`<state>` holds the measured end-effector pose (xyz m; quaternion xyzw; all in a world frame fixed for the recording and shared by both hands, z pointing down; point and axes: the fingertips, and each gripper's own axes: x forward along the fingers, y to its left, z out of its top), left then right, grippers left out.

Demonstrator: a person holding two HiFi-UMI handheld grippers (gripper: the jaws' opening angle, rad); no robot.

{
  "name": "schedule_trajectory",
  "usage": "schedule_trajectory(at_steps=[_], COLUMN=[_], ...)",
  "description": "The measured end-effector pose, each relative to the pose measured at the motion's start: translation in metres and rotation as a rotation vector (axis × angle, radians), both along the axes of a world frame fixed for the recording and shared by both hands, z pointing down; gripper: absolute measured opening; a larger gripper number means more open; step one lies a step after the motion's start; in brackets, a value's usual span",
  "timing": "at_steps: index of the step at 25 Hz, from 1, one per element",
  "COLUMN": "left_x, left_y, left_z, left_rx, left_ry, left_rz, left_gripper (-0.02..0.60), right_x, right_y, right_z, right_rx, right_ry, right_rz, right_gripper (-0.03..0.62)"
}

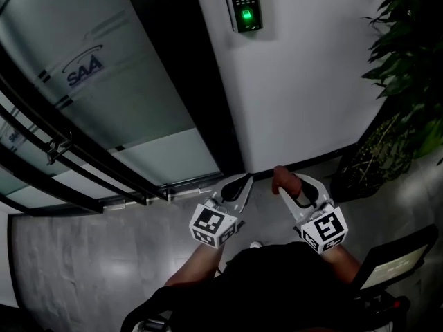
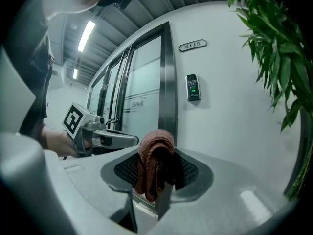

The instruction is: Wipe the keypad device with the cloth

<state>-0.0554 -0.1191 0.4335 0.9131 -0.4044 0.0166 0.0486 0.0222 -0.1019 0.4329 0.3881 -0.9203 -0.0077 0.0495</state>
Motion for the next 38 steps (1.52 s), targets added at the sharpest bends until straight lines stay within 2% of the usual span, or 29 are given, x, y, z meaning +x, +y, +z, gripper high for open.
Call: schedule_trajectory(at_steps=[8,15,24,30,38], left_x=[-0.020,-0.027,-0.028,-0.041,-0.059], left_y=[-0.010,-0.021,-0.035,-0.046,-0.059], left_z=[0.009,0.012,0.014,0.013,0.003], left_rx=[-0.020,0.010,-0.012,-0.017,0.003], left_ry=[0.013,0.009,0.025,0.008,0.021], left_rz=[0.045,0.029,-0.039,-0.108,-0.196], left_gripper=[0.016,0.015,0.017,0.015,0.017], right_x=[-0.028,-0.037,-0.045,-0.049,-0.065], right_y=[-0.019,-0.063,-0.142,-0.198,-0.253], right_z=[-0.010,-0.039,-0.129,-0.207,-0.291], right_rx=[0.030,0.101,0.264,0.450,0.590], right_ry=[0.020,0.017,-0.042,0.006,0.025], right_rz=[0.029,0.017,-0.048,-0.032,0.001], right_gripper=[0.143,0.143,0.143,0.143,0.143])
